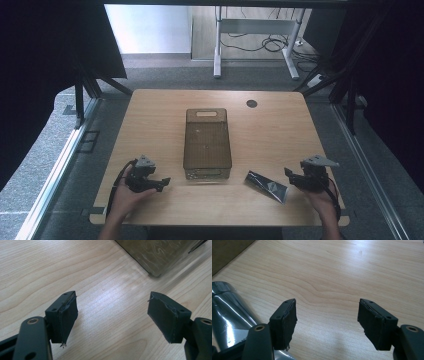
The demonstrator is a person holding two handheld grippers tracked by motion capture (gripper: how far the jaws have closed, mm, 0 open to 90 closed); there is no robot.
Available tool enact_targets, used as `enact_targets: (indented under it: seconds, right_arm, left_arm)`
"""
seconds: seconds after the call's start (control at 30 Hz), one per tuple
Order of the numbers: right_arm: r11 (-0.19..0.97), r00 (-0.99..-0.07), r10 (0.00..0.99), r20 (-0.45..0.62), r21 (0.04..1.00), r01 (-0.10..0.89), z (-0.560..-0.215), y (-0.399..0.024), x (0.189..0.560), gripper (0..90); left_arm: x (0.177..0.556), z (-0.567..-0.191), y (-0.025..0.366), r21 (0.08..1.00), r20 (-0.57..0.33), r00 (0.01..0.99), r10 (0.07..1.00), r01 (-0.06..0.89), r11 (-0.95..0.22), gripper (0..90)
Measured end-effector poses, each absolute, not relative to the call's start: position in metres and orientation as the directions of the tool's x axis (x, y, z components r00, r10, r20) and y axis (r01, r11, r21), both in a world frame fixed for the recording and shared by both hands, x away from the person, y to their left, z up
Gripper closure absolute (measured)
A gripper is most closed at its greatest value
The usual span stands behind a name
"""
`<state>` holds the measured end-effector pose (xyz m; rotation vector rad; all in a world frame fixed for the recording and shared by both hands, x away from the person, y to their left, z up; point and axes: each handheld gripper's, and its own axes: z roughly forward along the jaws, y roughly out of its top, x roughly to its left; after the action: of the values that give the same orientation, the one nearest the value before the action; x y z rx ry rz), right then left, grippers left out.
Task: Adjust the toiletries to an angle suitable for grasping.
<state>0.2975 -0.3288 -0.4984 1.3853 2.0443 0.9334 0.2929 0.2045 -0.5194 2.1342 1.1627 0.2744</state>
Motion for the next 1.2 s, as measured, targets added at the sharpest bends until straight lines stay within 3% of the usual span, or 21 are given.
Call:
enact_targets:
  seconds: [0.6,0.73,1.2]
  right_arm:
    - [0.221,-0.356,0.934,0.019,0.751,0.622,-0.502,-0.334,0.298,42.9]
    - [0.189,-0.355,0.932,0.066,0.749,0.635,-0.501,-0.339,0.294,49.3]
    - [0.243,-0.412,0.909,0.063,0.723,0.646,-0.489,-0.336,0.284,67.3]
  left_arm:
    - [0.294,-0.518,0.203,0.655,-0.138,0.581,0.802,0.661,-0.366,24.3]
    - [0.297,-0.518,0.201,0.654,-0.136,0.585,0.799,0.659,-0.371,24.3]
    - [0.306,-0.516,0.19,0.654,-0.12,0.624,0.773,0.635,-0.411,24.3]
